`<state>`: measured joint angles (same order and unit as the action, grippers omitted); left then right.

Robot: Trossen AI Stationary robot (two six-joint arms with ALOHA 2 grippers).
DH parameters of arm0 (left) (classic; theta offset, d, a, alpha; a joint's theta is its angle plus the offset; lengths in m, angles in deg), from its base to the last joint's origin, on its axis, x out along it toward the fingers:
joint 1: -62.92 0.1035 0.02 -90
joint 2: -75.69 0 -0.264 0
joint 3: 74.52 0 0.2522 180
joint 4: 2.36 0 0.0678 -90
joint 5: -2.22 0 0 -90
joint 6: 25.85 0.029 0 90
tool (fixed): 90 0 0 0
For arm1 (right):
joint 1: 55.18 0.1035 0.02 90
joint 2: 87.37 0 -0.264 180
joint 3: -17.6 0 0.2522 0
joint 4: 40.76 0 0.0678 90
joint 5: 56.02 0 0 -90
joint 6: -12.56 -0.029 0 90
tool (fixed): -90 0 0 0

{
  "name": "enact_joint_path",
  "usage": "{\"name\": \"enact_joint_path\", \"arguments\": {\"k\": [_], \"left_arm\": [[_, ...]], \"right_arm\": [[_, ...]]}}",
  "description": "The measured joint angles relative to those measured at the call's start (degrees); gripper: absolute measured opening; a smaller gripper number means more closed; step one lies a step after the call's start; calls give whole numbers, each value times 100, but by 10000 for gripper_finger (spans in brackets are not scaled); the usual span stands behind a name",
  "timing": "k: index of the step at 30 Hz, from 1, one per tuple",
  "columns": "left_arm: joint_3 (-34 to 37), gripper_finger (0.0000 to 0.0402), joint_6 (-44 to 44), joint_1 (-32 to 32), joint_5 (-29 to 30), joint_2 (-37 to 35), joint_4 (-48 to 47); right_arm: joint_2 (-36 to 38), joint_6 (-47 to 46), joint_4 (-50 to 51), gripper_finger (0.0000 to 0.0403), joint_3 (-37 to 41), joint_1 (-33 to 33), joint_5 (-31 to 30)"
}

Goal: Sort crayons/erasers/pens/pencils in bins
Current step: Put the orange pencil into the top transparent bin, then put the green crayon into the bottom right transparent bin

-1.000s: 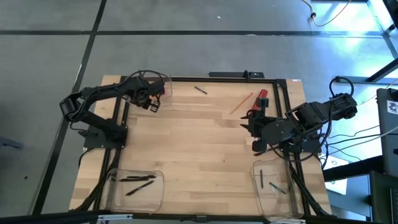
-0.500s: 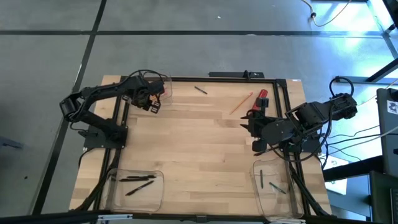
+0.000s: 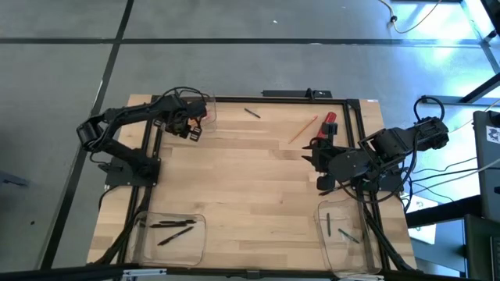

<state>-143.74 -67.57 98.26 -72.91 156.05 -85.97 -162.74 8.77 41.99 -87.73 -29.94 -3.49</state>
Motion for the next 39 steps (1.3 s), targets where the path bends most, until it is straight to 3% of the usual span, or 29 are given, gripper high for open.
{"name": "enact_joint_path", "arguments": {"k": [9, 24, 28, 33, 39], "left_arm": [[2, 93, 171, 207, 182, 67, -37], [2, 93, 140, 467, 1585, 64, -306], [2, 93, 140, 411, 1621, 64, -310], [1, 93, 128, -150, 1328, -112, -303], [0, 92, -769, -1826, 1079, -714, -298]], "right_arm": [[0, 12, 0, 111, 0, 0, 1], [0, 135, -111, 111, 0, -234, 6], [0, 131, -109, 111, 0, -344, 6], [0, 28, -103, 111, 0, -409, 153], [0, -492, -39, 111, 0, -411, 463]]}}
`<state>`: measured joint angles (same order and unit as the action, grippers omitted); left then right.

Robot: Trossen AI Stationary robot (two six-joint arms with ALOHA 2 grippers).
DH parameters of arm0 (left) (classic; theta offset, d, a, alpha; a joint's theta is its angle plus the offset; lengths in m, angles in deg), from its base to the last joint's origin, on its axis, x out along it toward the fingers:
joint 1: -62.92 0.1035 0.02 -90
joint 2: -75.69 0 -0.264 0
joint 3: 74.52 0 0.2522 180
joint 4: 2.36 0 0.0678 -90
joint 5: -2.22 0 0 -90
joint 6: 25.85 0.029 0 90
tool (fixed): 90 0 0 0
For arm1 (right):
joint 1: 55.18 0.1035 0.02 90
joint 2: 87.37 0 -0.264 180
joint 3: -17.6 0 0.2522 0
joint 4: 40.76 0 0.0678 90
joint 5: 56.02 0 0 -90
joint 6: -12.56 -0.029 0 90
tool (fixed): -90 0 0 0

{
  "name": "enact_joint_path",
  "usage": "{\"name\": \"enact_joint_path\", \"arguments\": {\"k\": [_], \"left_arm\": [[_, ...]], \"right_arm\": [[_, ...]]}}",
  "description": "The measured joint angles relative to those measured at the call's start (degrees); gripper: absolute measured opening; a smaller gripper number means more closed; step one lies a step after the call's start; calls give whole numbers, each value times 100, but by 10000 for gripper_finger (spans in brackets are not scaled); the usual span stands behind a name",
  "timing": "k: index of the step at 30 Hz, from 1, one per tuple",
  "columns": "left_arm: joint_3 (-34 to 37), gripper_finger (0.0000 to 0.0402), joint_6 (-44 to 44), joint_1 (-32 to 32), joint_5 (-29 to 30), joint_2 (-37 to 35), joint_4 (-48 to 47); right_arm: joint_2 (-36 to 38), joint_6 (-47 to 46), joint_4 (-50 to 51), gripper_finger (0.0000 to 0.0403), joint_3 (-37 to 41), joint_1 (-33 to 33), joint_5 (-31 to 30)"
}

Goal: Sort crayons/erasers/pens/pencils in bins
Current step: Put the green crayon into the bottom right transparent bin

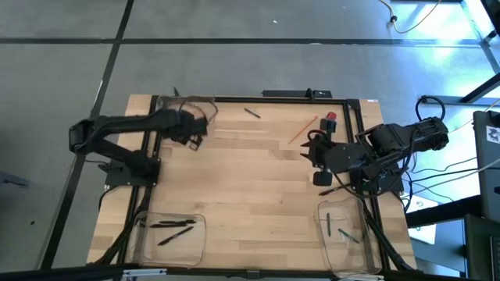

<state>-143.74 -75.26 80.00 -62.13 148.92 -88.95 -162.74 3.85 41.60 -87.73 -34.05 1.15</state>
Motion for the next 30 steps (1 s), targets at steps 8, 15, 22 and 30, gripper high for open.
{"name": "enact_joint_path", "arguments": {"k": [8, 15, 22, 30], "left_arm": [[0, 93, -1827, -2889, 217, -507, 371], [0, 94, -2386, -4771, 858, -381, 1033], [0, 95, -2406, -5467, 1486, -306, 1274], [0, 95, -2402, -5490, 1645, -308, 1312]], "right_arm": [[0, -1051, 350, 111, 0, 60, -3], [-123, -1182, 311, 111, 0, 240, -131], [-765, -529, -320, 111, 2, -381, 213], [-1602, 474, -1566, 111, 2, -2171, 1672]]}}
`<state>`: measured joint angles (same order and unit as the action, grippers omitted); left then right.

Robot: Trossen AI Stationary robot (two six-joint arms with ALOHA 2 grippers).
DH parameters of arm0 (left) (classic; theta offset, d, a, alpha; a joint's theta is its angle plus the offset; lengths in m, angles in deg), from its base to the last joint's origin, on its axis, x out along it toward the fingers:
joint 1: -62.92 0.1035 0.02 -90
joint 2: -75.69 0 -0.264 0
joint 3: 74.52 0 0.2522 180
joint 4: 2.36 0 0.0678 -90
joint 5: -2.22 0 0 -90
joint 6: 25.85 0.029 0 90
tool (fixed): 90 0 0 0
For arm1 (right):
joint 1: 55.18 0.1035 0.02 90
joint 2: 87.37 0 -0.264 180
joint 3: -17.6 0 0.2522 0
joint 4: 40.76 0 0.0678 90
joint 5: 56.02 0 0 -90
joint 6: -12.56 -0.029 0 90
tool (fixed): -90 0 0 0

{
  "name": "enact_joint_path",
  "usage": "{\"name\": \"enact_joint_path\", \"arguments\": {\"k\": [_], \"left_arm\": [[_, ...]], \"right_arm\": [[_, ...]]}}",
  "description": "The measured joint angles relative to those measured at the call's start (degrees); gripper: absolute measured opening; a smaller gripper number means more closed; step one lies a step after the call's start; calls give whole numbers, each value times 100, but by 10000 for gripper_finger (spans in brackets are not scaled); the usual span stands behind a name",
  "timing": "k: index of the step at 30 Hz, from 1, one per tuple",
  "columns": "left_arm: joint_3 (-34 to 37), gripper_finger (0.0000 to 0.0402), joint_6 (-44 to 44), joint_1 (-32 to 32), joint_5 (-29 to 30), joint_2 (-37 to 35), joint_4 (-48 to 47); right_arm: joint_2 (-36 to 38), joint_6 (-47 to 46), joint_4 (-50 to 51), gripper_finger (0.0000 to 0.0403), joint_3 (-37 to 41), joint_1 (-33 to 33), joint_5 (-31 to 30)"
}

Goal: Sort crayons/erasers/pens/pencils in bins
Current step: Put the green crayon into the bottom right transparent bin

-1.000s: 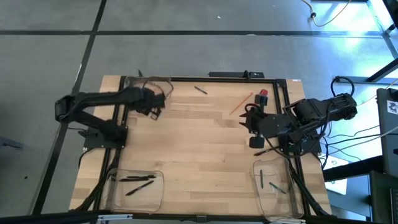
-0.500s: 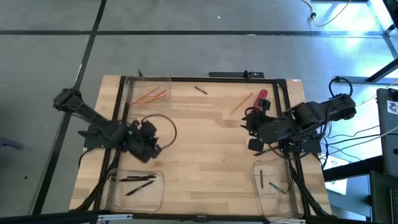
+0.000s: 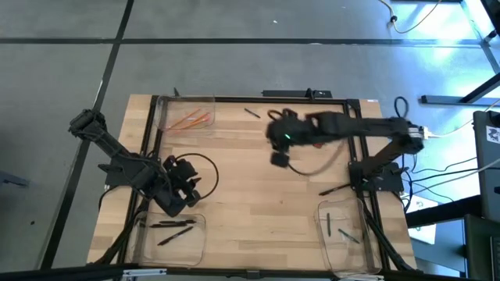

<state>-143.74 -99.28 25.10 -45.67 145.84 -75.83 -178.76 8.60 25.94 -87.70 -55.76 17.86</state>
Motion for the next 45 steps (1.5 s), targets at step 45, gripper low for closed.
{"name": "enact_joint_path", "arguments": {"k": [45], "left_arm": [[0, 95, 1155, 442, 1283, 2, -128]], "right_arm": [[-2979, 2522, -2314, 111, -2, -3232, 2476]]}}
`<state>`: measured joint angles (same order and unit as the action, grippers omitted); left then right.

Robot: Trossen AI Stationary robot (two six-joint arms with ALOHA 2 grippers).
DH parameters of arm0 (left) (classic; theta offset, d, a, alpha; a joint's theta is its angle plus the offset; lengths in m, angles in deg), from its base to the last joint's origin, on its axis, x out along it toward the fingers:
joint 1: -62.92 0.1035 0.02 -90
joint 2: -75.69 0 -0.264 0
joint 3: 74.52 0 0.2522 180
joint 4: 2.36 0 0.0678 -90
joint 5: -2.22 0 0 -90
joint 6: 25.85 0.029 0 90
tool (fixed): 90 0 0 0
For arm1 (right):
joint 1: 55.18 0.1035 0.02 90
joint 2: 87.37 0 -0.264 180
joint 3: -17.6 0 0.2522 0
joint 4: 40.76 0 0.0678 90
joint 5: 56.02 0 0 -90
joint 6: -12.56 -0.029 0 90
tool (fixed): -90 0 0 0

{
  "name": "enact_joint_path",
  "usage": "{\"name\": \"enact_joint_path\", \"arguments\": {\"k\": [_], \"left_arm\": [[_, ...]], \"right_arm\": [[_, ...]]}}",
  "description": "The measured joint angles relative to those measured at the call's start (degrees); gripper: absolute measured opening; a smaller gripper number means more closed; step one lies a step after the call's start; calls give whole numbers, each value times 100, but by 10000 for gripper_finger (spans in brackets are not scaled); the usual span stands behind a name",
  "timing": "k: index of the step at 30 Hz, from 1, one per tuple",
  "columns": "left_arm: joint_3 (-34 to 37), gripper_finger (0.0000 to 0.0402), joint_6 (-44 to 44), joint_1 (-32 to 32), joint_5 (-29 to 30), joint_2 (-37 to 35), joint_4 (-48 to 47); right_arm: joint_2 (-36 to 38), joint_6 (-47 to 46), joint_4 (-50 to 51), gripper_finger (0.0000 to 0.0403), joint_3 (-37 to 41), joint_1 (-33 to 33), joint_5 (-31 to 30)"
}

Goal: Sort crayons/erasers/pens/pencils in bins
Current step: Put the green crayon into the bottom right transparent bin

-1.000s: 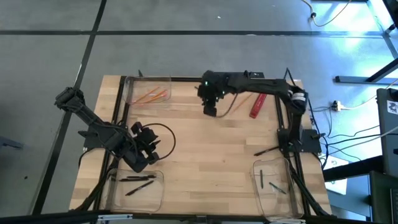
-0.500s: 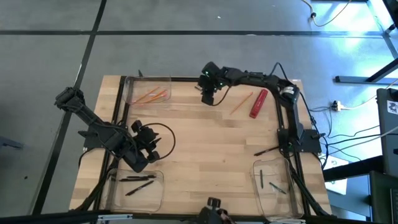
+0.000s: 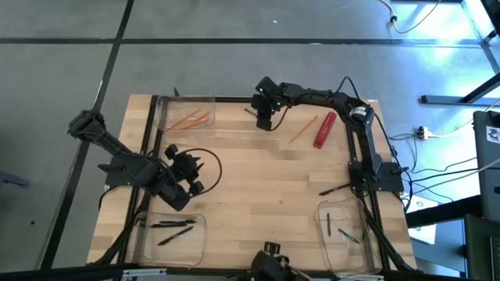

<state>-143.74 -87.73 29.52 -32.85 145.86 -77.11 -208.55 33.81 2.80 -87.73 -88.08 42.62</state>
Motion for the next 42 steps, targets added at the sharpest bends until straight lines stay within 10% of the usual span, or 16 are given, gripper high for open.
{"name": "enact_joint_path", "arguments": {"k": [29, 42], "left_arm": [[0, 95, 705, 1108, -463, 0, 38], [0, 95, 712, 1422, -494, 0, 59]], "right_arm": [[-503, -199, -89, 111, -28, -252, 155], [-652, -1032, 1651, 111, -1917, -161, -141]]}}
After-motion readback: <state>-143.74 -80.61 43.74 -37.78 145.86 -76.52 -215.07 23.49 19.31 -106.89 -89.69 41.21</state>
